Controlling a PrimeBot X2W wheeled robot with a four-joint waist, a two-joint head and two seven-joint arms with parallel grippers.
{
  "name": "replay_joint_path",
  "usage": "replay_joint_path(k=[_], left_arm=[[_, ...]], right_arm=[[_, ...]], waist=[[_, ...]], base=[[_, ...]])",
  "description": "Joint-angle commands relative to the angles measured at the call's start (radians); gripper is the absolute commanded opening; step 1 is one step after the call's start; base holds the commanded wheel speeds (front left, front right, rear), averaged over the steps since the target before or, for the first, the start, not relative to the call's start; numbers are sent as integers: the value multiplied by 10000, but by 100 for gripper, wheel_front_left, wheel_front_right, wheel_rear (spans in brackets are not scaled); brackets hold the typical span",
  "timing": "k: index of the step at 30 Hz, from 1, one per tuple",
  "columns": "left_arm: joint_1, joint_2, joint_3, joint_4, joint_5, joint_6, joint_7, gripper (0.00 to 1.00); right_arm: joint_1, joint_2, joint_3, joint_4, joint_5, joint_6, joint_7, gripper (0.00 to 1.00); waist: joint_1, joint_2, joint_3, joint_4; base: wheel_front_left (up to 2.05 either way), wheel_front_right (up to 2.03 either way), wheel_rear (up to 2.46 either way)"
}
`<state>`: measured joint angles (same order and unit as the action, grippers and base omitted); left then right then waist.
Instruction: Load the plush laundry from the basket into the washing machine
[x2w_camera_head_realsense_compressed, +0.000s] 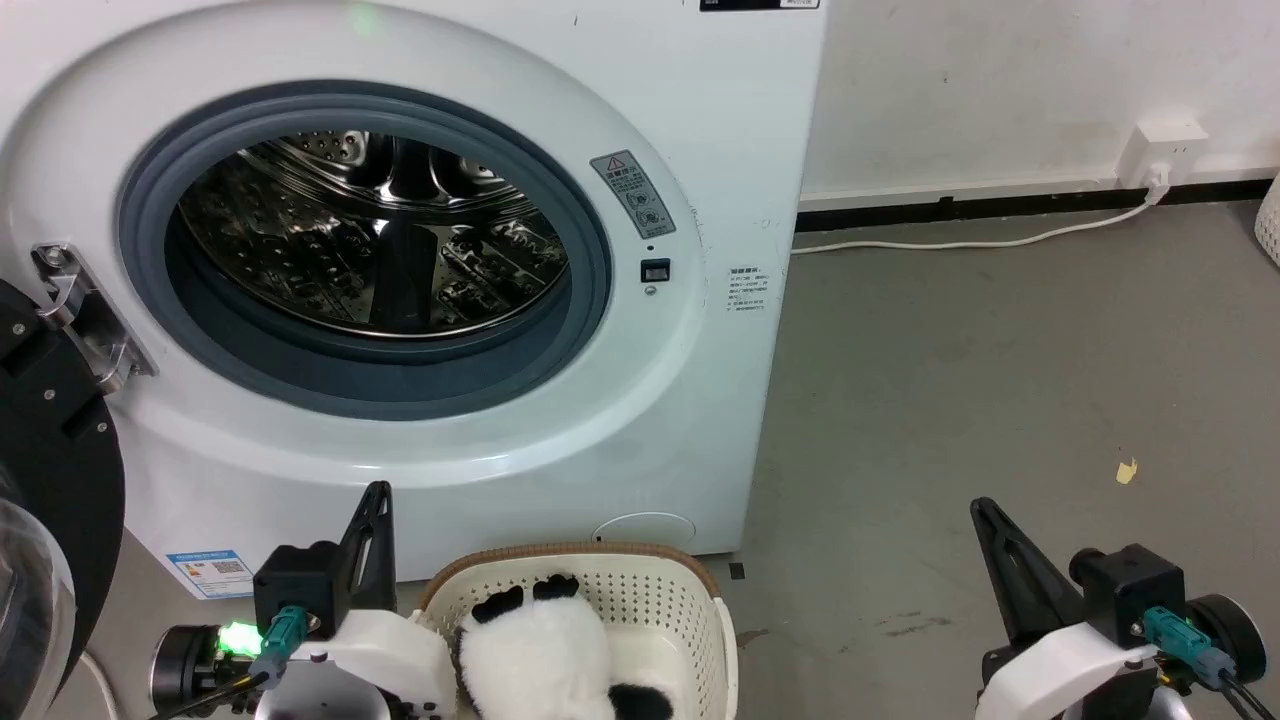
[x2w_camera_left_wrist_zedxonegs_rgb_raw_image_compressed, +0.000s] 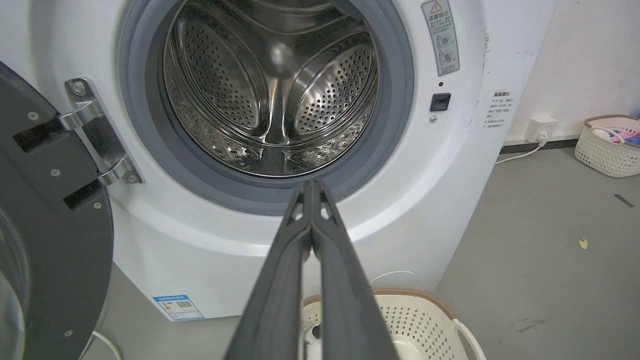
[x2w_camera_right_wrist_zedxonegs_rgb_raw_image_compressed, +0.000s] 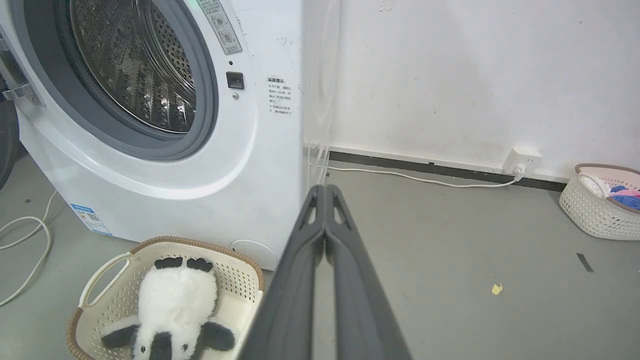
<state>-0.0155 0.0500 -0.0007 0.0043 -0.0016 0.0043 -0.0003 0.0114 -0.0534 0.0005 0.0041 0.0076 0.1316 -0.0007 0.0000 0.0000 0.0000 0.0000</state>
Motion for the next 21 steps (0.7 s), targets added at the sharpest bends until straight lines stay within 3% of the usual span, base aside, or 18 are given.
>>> replay_joint_path(k=[1, 21], left_arm=[[155, 3, 7, -43, 16, -43, 3, 0], [155, 3, 7, -43, 16, -43, 3, 0]], right_arm=[[-114, 32, -5, -41, -76, -9, 7, 0], [-114, 32, -5, -41, -76, -9, 7, 0]], waist=[[0, 0, 0, 0], [0, 0, 0, 0]], base=[[0, 0, 0], [0, 0, 0]])
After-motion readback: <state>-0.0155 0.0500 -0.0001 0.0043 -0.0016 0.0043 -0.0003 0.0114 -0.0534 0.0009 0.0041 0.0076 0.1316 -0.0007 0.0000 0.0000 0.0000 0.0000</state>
